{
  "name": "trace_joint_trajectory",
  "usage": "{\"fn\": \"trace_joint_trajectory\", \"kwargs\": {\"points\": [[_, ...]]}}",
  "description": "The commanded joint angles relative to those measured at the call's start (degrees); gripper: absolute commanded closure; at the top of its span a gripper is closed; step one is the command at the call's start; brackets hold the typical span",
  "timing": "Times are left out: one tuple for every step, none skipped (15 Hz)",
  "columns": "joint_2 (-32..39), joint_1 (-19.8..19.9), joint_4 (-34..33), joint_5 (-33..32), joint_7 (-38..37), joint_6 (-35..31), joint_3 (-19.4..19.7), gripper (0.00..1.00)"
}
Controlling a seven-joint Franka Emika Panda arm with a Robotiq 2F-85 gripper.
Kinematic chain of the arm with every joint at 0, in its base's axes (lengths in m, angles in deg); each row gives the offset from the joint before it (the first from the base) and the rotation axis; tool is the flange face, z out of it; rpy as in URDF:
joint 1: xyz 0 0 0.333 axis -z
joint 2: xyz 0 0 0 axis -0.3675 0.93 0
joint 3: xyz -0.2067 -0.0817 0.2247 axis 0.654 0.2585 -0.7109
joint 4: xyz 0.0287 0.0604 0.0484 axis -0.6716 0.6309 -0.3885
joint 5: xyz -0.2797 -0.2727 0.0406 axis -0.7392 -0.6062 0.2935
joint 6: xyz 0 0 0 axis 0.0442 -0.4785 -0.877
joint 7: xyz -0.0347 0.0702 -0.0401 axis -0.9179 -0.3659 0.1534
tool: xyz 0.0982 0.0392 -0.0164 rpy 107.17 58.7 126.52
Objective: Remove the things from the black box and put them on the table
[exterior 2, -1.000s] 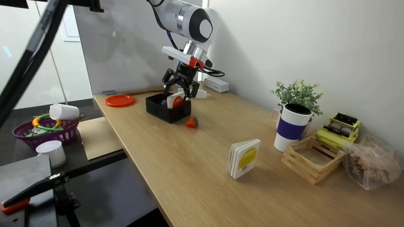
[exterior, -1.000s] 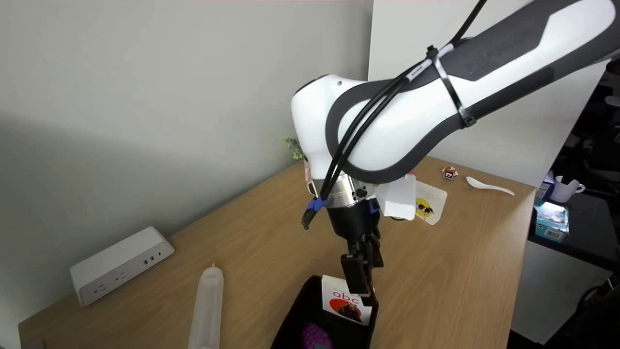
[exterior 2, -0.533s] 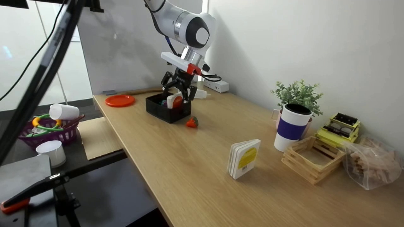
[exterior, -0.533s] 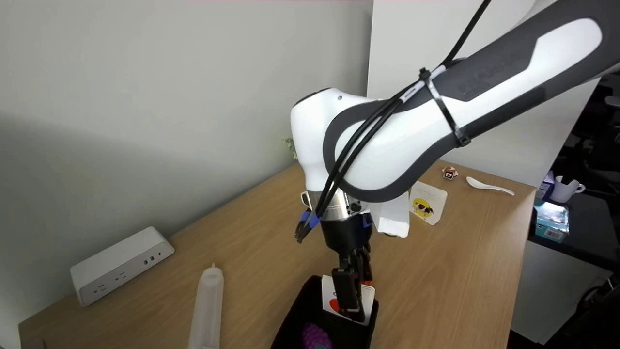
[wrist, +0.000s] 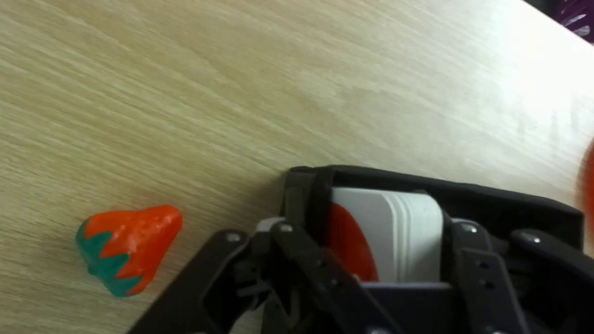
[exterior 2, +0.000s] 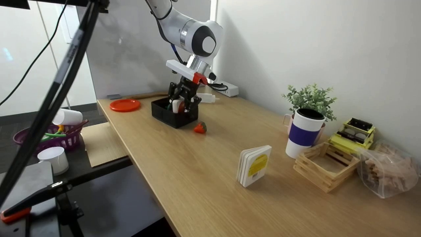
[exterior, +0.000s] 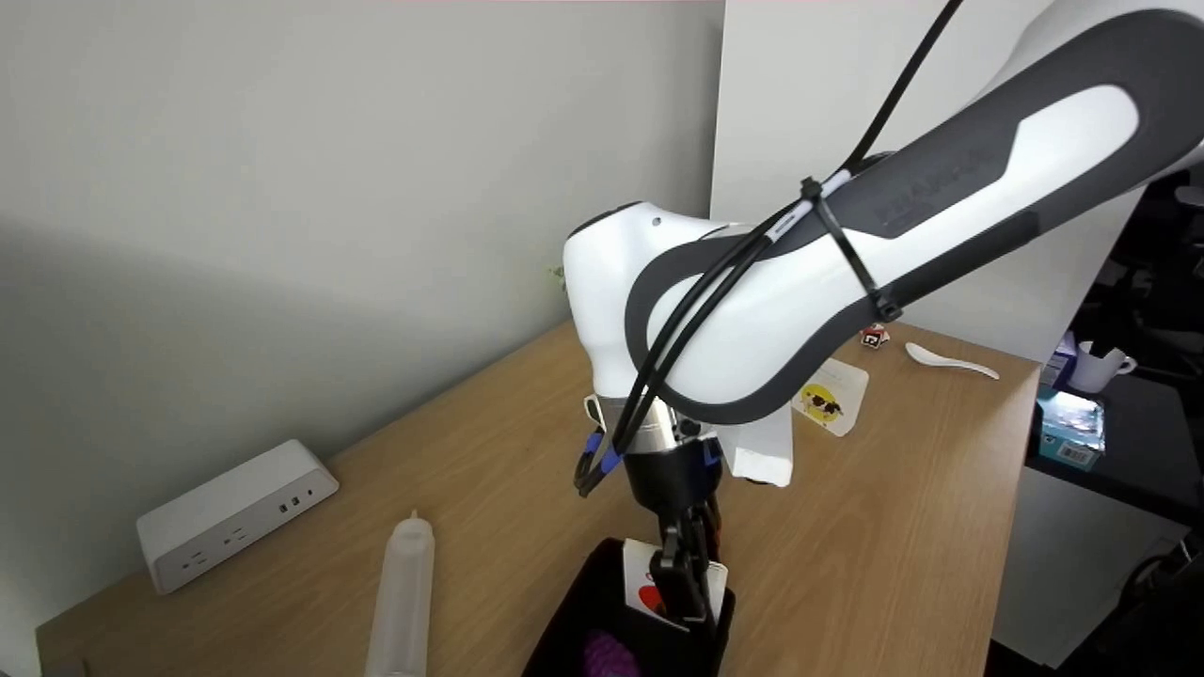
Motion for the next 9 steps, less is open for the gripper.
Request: {"fn": "trace_joint_trajectory", "kwargs": {"points": [[0.8,0.0,-1.0,0.6,0.7,-0.8,-0.1,0.71],[0.7,0.0,-0.9,0.6,0.6,-0.9,0.0,0.79],[0.6,0.0,-0.8,0.6,0.5,-1.0,0.0,0.85],[0.6,0.0,-0.8,0.6,0.5,-1.0,0.0,0.93],[0.6,0.0,-0.8,0.6,0.5,-1.1,0.1,0.98],[0.5,0.0,-0.7,0.6,0.5,-1.2,0.1,0.99],[0.5,0.0,-0.7,0.6,0.4,-1.3,0.1,0.96],[0.3,0.0,-0.4,0.5,0.3,-1.5,0.2,0.95],[0.1,0.0,-0.2,0.4,0.0,-2.0,0.3,0.95]]}}
